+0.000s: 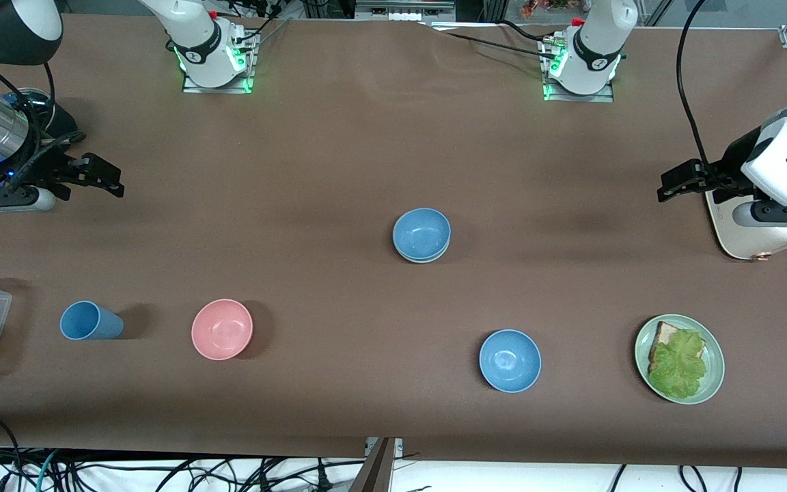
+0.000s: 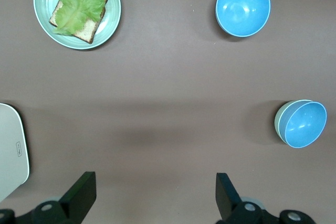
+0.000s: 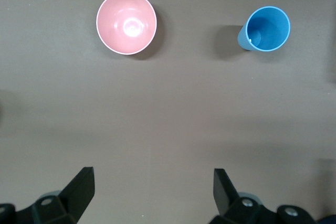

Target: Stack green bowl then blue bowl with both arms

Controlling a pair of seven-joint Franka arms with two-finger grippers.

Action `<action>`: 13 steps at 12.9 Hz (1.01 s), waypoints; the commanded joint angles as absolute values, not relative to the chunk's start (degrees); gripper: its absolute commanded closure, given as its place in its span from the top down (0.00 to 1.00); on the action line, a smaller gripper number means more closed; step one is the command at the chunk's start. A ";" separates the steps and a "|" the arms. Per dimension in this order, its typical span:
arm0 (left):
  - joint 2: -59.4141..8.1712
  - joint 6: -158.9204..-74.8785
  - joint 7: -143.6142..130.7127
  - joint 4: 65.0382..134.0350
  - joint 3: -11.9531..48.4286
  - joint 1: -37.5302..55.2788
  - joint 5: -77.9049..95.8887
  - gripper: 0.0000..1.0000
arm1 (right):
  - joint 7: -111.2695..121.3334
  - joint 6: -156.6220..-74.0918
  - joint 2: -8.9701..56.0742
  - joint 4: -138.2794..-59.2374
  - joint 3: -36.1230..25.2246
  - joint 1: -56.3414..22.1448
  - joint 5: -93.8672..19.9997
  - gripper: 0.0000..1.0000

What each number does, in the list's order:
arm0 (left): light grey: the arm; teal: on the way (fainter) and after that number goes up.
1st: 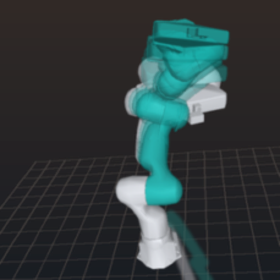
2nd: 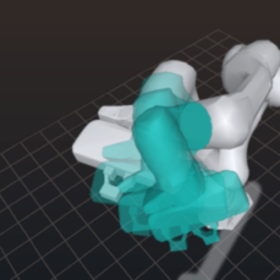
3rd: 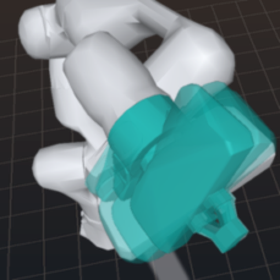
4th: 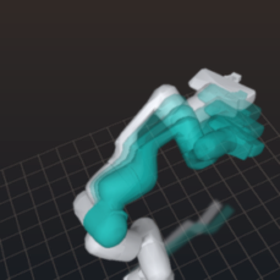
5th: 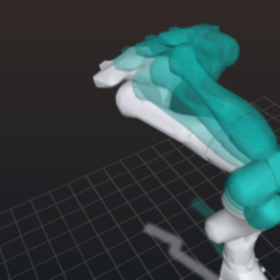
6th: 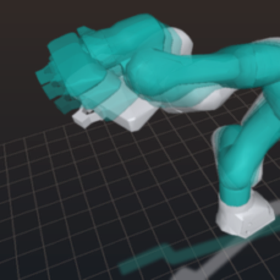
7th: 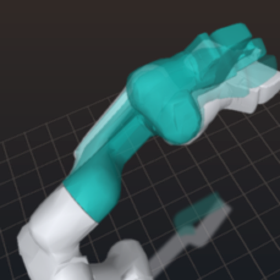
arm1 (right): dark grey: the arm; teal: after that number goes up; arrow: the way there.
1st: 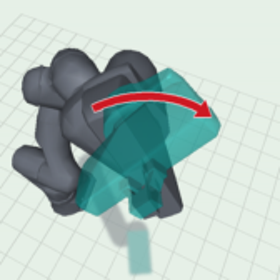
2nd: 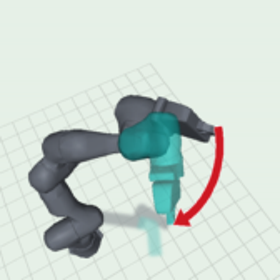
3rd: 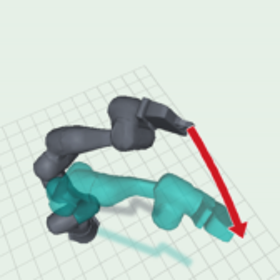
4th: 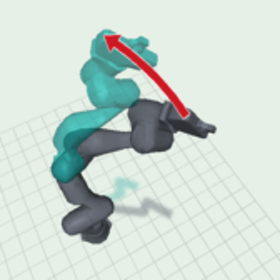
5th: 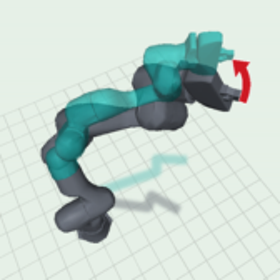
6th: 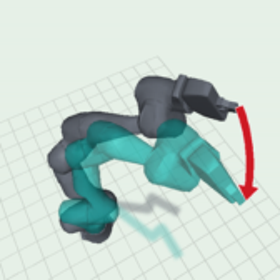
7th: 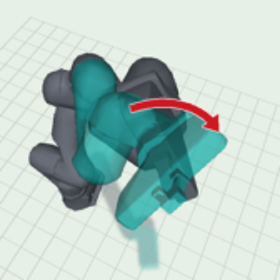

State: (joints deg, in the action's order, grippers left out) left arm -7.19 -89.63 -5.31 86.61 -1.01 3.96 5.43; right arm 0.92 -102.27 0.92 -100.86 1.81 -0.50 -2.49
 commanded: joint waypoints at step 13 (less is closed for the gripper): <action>-8.96 -88.95 -5.01 84.82 -0.70 4.75 4.04 1.00 | 1.32 -102.66 0.00 -101.07 2.02 -0.70 -2.81 1.00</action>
